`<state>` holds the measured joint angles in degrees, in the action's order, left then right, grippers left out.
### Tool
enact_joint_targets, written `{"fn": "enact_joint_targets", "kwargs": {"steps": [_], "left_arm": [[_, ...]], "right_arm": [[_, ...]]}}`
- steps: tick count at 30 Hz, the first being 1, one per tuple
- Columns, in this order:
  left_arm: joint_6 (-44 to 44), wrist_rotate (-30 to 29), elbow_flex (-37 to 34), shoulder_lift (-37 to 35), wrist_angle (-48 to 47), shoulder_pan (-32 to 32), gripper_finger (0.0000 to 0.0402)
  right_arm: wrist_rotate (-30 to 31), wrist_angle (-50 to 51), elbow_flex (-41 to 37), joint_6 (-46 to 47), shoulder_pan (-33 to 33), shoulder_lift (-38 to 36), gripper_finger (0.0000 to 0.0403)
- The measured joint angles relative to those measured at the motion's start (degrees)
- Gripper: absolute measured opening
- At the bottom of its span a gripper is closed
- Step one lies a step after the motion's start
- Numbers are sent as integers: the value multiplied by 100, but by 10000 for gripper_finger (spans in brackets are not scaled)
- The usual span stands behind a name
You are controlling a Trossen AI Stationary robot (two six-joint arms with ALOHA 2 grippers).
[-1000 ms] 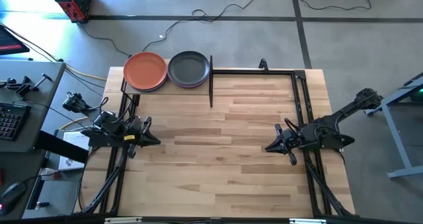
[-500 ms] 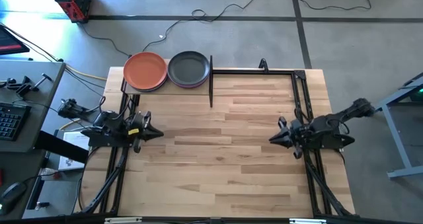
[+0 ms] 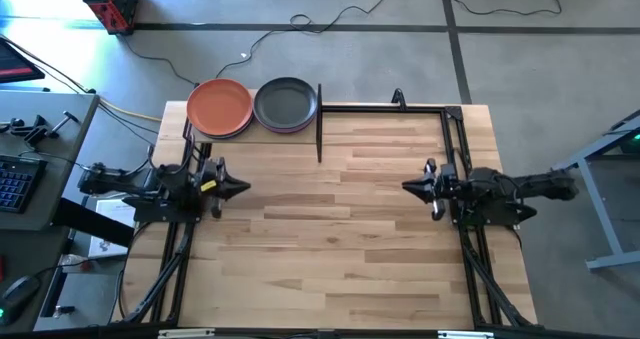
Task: Place and stack plates onto a shelf
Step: Return to Home Position
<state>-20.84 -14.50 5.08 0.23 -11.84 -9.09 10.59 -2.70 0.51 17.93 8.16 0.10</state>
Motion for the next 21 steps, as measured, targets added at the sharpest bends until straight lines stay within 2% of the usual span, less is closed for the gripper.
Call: {"fn": "enact_joint_targets", "kwargs": {"steps": [7,21], "left_arm": [[2,0,0,0,0,382,0],[2,0,0,0,-9,388,0]], "right_arm": [[0,0,0,0,-426,0,24],[-2,0,-2,0,-444,22,24]]}}
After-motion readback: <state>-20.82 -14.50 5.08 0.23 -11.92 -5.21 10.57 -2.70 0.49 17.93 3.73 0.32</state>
